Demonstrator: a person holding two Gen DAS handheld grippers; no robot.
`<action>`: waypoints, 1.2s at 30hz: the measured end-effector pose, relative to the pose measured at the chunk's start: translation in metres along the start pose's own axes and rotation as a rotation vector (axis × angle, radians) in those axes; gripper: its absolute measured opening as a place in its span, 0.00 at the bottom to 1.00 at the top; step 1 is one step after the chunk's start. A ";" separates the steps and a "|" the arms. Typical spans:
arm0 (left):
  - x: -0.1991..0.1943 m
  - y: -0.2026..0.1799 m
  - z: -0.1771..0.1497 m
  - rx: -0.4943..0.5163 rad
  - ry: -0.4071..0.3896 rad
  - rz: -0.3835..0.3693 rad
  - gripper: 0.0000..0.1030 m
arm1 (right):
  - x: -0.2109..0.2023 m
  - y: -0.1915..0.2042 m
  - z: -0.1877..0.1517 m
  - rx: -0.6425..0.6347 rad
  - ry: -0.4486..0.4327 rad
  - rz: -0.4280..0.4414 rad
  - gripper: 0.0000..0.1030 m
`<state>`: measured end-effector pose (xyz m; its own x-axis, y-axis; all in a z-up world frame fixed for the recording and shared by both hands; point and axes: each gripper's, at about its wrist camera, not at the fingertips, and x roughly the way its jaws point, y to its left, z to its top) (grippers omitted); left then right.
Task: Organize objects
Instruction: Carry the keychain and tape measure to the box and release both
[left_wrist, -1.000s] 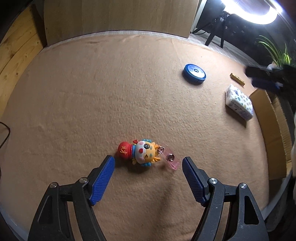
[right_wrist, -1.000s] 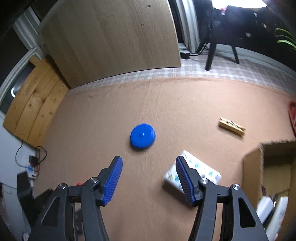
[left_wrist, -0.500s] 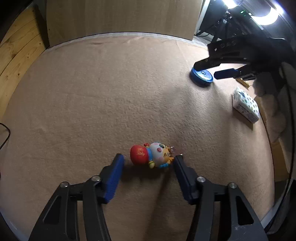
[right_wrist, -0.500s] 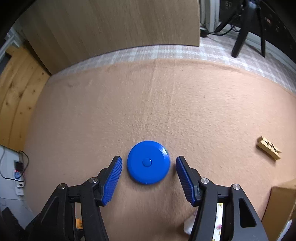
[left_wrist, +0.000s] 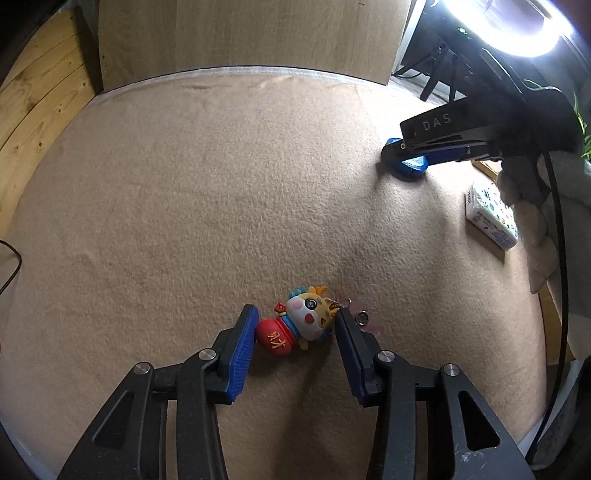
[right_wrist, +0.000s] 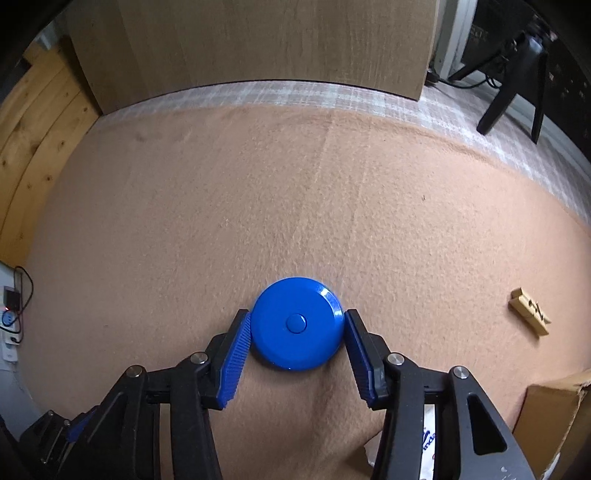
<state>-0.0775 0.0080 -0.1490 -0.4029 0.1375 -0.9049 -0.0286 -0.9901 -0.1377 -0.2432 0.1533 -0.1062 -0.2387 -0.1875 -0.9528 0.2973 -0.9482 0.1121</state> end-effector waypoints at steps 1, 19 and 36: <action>0.000 0.000 0.000 -0.002 0.000 -0.002 0.45 | -0.002 -0.002 -0.003 0.005 -0.001 0.010 0.45; -0.045 0.004 -0.004 -0.038 -0.046 -0.073 0.44 | -0.094 -0.057 -0.084 0.094 -0.152 0.162 0.45; -0.075 -0.109 0.039 0.130 -0.125 -0.234 0.44 | -0.192 -0.173 -0.214 0.309 -0.312 -0.016 0.45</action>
<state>-0.0798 0.1048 -0.0505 -0.4809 0.3661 -0.7967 -0.2483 -0.9283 -0.2767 -0.0511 0.4081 -0.0033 -0.5226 -0.1959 -0.8297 0.0124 -0.9749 0.2223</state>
